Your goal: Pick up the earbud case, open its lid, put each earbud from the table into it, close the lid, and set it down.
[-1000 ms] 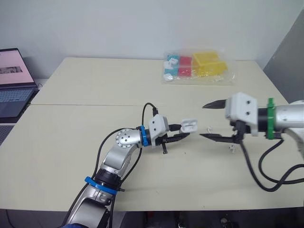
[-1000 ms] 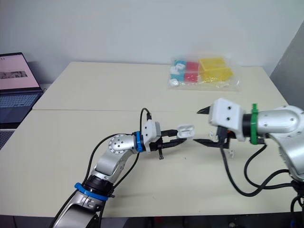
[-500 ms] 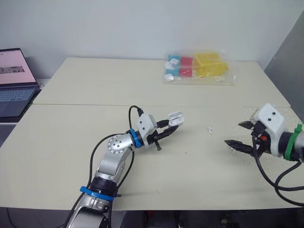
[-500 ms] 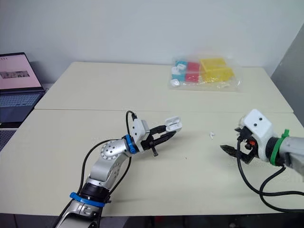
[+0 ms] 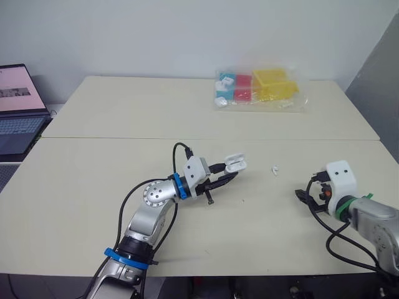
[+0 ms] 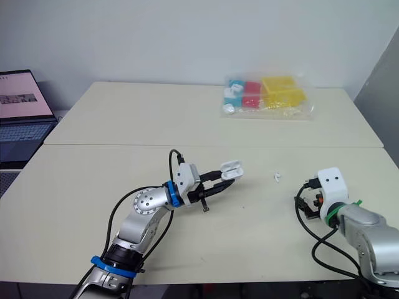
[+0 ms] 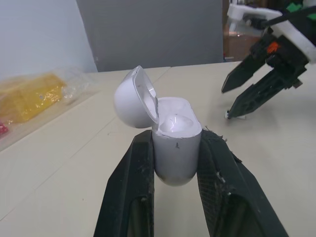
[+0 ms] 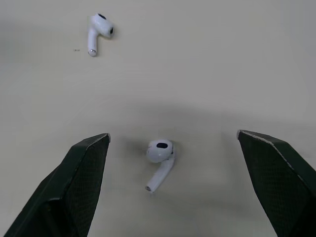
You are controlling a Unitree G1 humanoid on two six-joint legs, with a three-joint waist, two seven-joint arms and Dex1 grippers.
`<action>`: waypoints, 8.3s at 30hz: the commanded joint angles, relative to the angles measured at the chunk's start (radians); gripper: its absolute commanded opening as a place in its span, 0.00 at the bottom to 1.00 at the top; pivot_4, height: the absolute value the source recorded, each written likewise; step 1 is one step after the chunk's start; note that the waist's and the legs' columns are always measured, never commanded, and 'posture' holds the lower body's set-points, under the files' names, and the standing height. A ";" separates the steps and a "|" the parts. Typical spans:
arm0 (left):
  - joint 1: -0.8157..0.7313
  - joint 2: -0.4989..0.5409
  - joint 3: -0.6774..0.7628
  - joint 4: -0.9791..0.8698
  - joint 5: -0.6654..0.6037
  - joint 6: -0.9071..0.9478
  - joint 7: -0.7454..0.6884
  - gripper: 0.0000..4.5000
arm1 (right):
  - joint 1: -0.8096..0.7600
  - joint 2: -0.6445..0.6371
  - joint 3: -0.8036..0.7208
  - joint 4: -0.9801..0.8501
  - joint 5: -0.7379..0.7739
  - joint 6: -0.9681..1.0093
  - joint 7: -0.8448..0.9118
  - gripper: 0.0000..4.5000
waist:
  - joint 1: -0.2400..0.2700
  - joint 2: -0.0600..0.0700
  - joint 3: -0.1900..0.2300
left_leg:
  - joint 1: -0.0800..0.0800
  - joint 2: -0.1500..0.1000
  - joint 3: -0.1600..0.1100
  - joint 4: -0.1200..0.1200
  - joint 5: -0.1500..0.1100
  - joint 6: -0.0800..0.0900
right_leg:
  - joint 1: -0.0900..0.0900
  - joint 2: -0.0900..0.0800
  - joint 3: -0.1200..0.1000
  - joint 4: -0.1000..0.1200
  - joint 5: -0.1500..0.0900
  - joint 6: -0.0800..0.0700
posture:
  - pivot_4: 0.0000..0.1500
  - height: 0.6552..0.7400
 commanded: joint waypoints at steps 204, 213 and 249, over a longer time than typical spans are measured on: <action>-0.088 -0.027 0.047 -0.207 -0.159 0.335 0.082 0.18 | -0.129 0.146 0.265 0.030 0.008 -0.905 0.250 0.16 | -0.002 0.003 0.003 | 0.002 0.000 -0.001 -0.001 0.000 0.000 | 0.003 -0.001 -0.001 -0.004 0.000 0.001 | 1.00 1.00; -0.084 -0.029 0.042 -0.204 -0.149 0.331 0.084 0.18 | -0.136 0.101 0.246 -0.038 0.057 -0.852 0.251 0.71 | -0.002 0.003 0.003 | 0.001 0.000 -0.002 -0.001 0.000 0.000 | 0.003 -0.001 -0.001 -0.004 0.000 0.001 | 1.00 1.00; -0.013 0.029 0.018 -0.170 -0.074 0.211 0.026 0.18 | -0.369 -0.033 0.332 0.468 -0.030 -0.341 0.058 0.71 | -0.002 0.003 0.003 | -0.004 0.000 0.001 -0.002 0.000 0.000 | -0.004 -0.001 0.001 -0.004 0.000 0.001 | 1.00 1.00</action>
